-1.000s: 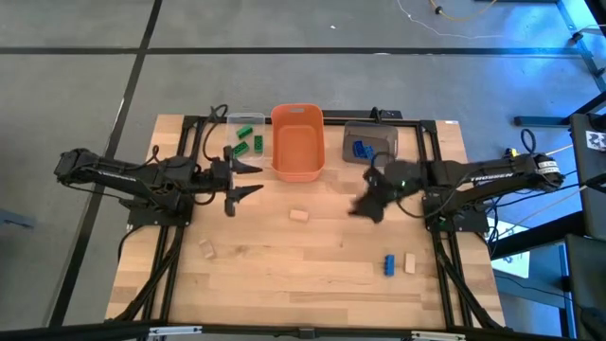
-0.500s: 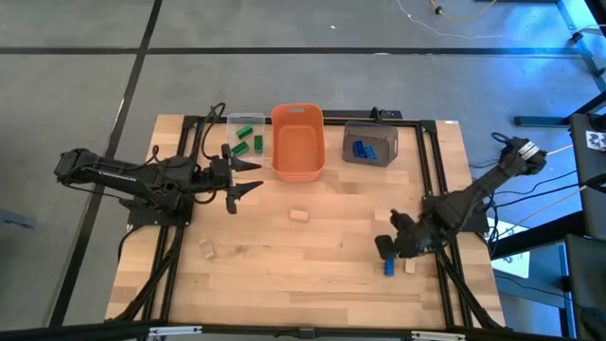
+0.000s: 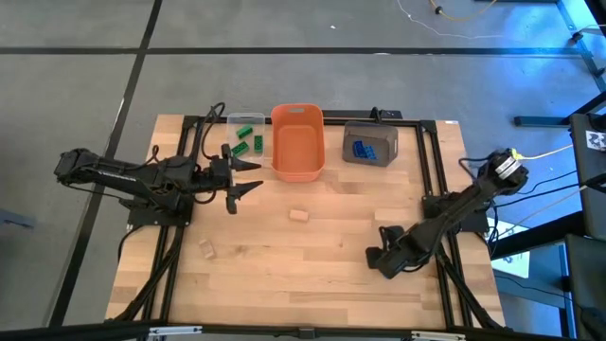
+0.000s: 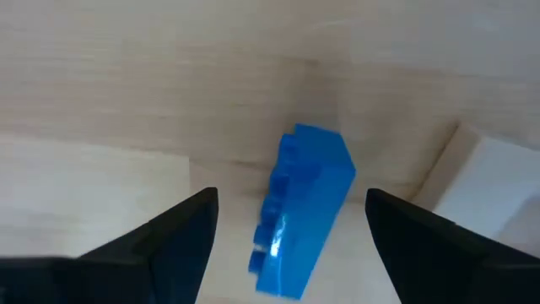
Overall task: Sort & place blocks by color
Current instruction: Put the blue game piece into the black bin
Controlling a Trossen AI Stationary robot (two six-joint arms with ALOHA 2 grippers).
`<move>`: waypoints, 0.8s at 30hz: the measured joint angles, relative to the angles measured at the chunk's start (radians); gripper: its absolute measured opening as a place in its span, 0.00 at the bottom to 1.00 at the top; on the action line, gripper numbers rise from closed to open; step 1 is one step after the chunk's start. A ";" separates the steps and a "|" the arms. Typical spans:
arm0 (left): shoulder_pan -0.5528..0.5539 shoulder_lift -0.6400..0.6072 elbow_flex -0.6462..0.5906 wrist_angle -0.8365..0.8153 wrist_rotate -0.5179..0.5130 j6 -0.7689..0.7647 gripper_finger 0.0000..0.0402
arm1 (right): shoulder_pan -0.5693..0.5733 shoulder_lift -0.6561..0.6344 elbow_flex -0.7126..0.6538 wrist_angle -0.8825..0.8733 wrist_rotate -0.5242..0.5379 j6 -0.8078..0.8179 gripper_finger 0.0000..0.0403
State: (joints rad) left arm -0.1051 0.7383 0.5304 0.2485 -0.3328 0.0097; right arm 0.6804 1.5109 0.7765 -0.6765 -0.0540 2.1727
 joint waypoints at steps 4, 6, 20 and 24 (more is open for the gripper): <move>0.000 0.000 0.000 0.000 0.000 0.000 0.52 | 0.000 0.047 0.000 0.025 0.000 -0.001 0.72; 0.000 0.000 0.000 0.000 -0.001 0.000 0.52 | 0.000 0.064 0.000 0.040 -0.001 -0.001 0.69; 0.000 0.000 0.000 0.001 -0.025 -0.001 0.52 | -0.017 -0.053 -0.001 -0.015 0.015 -0.320 0.23; 0.000 0.000 0.000 0.019 -0.024 -0.003 0.52 | -0.083 -0.207 -0.001 0.015 0.084 -0.568 0.23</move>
State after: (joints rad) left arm -0.1055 0.7383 0.5308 0.2674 -0.3573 0.0067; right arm 0.5970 1.3040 0.7757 -0.6614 0.0304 1.6048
